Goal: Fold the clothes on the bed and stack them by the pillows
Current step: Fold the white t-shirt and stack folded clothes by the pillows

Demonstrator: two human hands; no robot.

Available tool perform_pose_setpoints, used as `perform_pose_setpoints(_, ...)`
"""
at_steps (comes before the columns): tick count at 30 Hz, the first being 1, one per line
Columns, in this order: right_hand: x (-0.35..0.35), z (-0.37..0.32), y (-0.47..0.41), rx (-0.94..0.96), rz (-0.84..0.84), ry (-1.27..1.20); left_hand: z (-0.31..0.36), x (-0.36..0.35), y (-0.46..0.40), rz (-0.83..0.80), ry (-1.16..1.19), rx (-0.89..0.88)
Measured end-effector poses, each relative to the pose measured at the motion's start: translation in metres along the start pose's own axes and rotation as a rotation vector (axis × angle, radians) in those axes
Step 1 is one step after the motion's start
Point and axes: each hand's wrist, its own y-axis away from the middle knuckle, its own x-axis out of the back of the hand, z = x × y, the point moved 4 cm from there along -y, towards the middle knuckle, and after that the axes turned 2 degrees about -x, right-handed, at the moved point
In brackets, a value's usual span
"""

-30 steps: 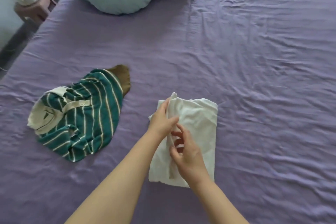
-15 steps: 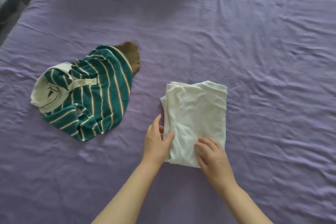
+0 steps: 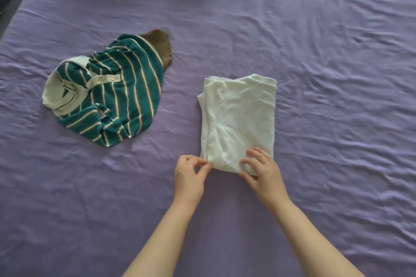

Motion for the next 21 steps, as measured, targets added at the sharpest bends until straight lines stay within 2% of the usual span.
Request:
perform_pose_setpoints(4, 0.004, 0.006, 0.001, 0.114, -0.026, 0.011, -0.014, 0.03, -0.007, 0.06, 0.075, 0.047)
perform_pose_setpoints(6, 0.005, 0.007, 0.001, 0.168, -0.032, 0.03, -0.019, 0.034, -0.007, -0.001, 0.004, 0.057)
perform_pose_setpoints(8, 0.007, 0.007, 0.001, 0.144, -0.039, 0.028, -0.018, 0.028, -0.006, -0.13, -0.078, 0.051)
perform_pose_setpoints(10, 0.008, 0.008, -0.001, 0.057, -0.005, 0.014, -0.013, 0.021, -0.01, -0.211, -0.072, 0.058)
perform_pose_setpoints(13, 0.014, 0.012, -0.012, -0.101, 0.155, 0.002, 0.002, 0.018, -0.028, -0.114, 0.131, 0.167)
perform_pose_setpoints(16, 0.02, 0.017, -0.031, -0.339, 0.175, -0.173, 0.021, -0.001, -0.057, -0.103, 0.225, 0.249)
perform_pose_setpoints(19, 0.025, 0.022, -0.052, -0.511, 0.221, -0.298, 0.036, -0.023, -0.085, -0.136, 0.356, 0.351)
perform_pose_setpoints(21, 0.028, 0.024, -0.065, -0.61, 0.188, -0.415, 0.042, -0.031, -0.094, -0.137, 0.448, 0.431)
